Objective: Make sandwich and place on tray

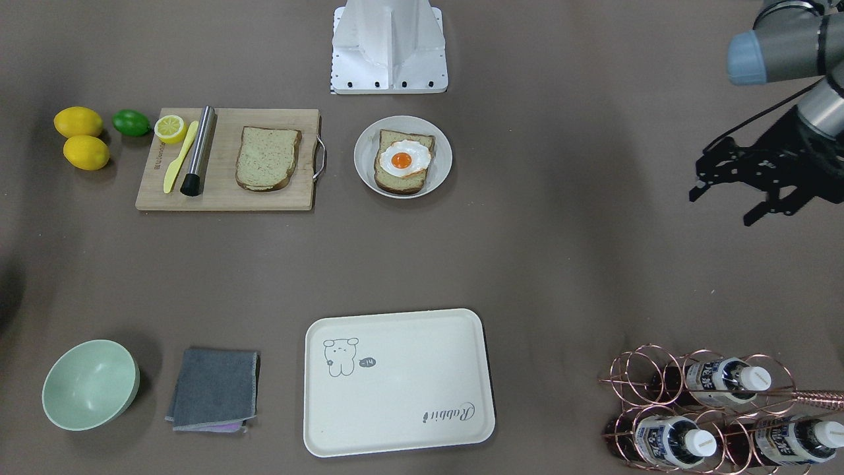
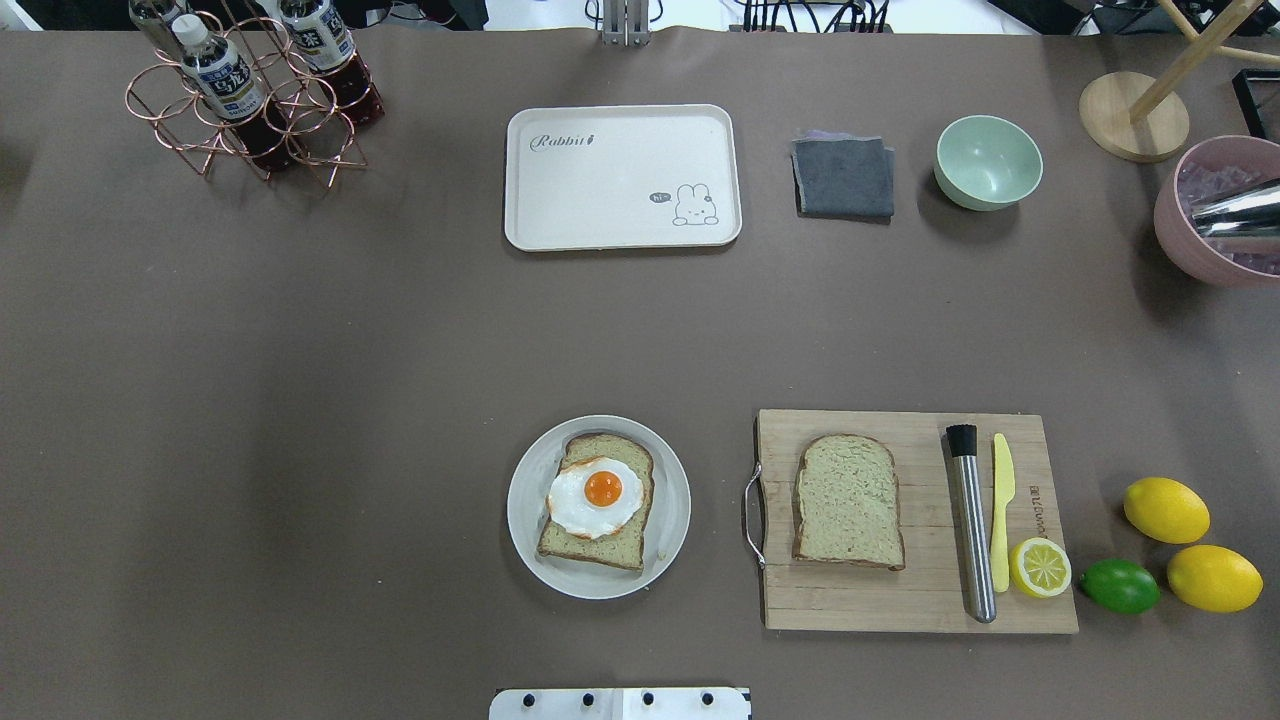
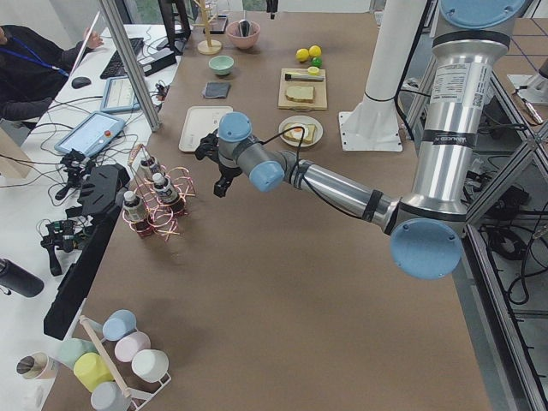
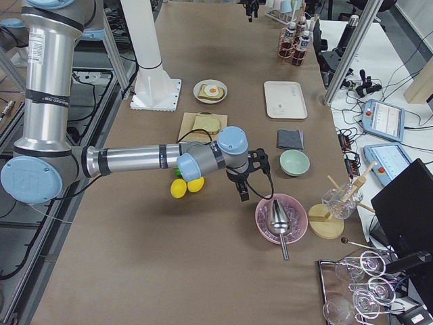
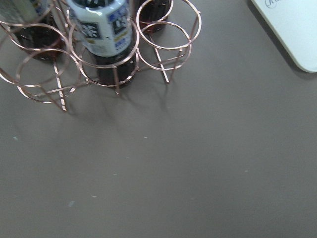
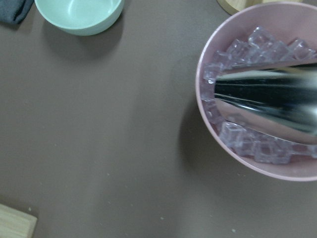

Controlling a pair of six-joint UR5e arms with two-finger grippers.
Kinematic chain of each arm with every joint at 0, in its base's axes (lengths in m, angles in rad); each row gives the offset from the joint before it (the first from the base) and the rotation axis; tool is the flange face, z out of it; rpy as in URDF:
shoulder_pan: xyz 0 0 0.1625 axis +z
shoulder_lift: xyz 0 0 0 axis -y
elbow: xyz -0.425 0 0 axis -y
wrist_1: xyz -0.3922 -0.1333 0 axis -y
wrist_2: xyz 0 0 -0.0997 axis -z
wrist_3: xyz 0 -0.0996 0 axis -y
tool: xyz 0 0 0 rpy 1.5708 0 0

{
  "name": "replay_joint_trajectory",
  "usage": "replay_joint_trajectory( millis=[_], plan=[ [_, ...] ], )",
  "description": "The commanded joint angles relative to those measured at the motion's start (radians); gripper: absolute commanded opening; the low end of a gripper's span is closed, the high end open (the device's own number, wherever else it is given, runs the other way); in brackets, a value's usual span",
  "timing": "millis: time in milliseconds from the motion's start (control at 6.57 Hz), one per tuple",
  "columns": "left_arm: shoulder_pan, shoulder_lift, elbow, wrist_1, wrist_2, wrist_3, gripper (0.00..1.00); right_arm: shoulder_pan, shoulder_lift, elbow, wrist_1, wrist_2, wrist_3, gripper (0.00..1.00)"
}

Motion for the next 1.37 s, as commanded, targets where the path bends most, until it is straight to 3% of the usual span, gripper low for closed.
replay_joint_trajectory(
  millis=[0,305,457,762,1219],
  plan=[
    [0.136,-0.074,-0.034,-0.020,0.022,-0.210,1.00,-0.210,0.063,0.038,0.095,-0.070,0.380,0.99],
    [0.350,-0.198,-0.045,-0.018,0.234,-0.416,1.00,-0.365,0.107,0.128,0.094,-0.117,0.679,0.98],
    [0.401,-0.212,-0.043,-0.018,0.278,-0.423,1.00,-0.465,0.119,0.173,0.092,-0.187,0.831,0.97],
    [0.422,-0.218,-0.042,-0.018,0.289,-0.421,0.99,-0.626,0.133,0.205,0.098,-0.322,1.065,0.97],
    [0.498,-0.226,-0.037,-0.014,0.366,-0.423,0.99,-0.869,0.118,0.219,0.152,-0.563,1.156,0.97]
  ],
)
